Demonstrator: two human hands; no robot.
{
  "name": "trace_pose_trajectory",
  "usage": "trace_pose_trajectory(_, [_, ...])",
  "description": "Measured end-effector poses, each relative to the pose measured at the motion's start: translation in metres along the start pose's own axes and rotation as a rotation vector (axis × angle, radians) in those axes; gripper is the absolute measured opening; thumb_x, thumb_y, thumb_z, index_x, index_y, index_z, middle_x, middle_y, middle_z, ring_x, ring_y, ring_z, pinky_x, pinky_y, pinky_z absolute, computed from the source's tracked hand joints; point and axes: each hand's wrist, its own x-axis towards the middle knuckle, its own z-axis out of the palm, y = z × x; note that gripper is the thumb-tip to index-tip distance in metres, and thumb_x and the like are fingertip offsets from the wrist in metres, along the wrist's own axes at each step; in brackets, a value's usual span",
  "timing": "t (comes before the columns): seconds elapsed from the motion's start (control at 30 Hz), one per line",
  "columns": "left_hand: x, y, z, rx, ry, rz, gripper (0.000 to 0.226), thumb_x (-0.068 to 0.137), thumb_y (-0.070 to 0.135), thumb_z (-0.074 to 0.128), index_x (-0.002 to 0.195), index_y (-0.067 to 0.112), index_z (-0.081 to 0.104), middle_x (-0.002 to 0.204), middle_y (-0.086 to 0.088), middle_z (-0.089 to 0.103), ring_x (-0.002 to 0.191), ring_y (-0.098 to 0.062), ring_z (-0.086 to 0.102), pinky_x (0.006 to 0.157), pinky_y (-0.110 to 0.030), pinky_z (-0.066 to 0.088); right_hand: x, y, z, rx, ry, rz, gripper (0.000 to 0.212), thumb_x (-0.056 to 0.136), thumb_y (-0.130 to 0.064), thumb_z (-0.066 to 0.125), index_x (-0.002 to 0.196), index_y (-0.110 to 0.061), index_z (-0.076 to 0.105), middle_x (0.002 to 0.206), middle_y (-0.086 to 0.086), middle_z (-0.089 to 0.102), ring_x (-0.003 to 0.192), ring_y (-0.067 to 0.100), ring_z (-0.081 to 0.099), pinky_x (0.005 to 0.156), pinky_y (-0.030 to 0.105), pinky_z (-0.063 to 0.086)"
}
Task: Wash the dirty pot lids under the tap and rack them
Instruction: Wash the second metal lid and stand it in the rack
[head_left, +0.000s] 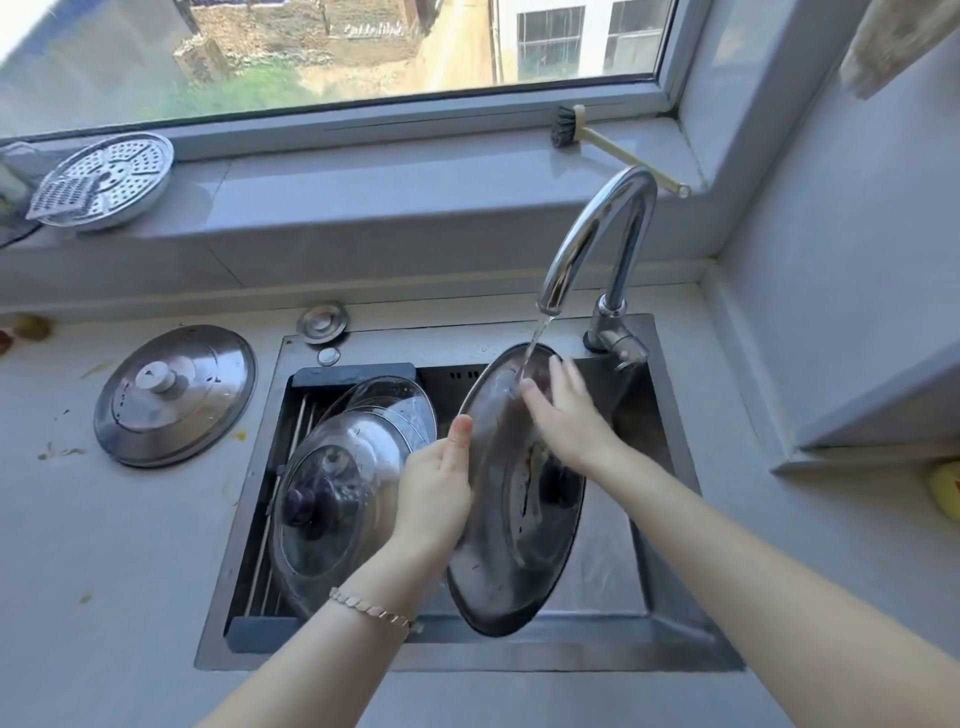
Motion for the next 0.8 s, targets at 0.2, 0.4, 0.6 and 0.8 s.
trace_pose_trajectory(0.2, [0.025,-0.009,0.003,-0.304,0.094,-0.24,0.054,0.094,0.054,0.033,0.072,0.018,0.067,0.082,-0.006,0.072,0.084,-0.022,0.068,0.087,-0.037,0.052,-0.038,-0.014,0.069,-0.241,-0.052,-0.592,0.065,0.088,-0.043,0.009,0.148,-0.017,0.004,0.147,-0.014,-0.011,0.137,-0.001,-0.016,0.11,0.017,-0.018])
trace_pose_trajectory(0.4, [0.007,0.001,0.002,-0.214,0.15,-0.116,0.056,0.094,0.052,0.031,0.07,0.007,0.052,0.057,-0.01,0.043,0.06,-0.019,0.041,0.056,-0.03,0.035,0.034,-0.021,0.025,-0.071,0.166,-0.041,0.06,0.099,-0.042,0.019,0.149,-0.011,0.01,0.158,0.004,0.003,0.145,0.015,-0.002,0.118,0.034,-0.002])
trace_pose_trajectory(0.6, [0.021,0.008,0.003,-0.383,0.193,-0.203,0.058,0.095,0.048,0.036,0.059,0.011,0.061,0.065,-0.007,0.066,0.072,-0.025,0.064,0.075,-0.037,0.052,-0.021,-0.033,0.057,-0.268,0.099,-0.554,0.066,0.09,-0.046,0.007,0.148,-0.019,0.016,0.153,-0.013,0.001,0.14,0.0,-0.007,0.113,0.022,-0.011])
trace_pose_trajectory(0.8, [0.017,0.002,0.002,-0.293,0.172,-0.171,0.058,0.093,0.056,0.034,0.075,0.007,0.058,0.068,-0.015,0.051,0.065,-0.023,0.049,0.065,-0.041,0.047,0.025,-0.033,0.025,-0.131,0.129,-0.067,0.053,0.1,-0.033,0.019,0.149,-0.017,0.011,0.158,0.004,0.001,0.145,0.017,-0.004,0.117,0.035,-0.004])
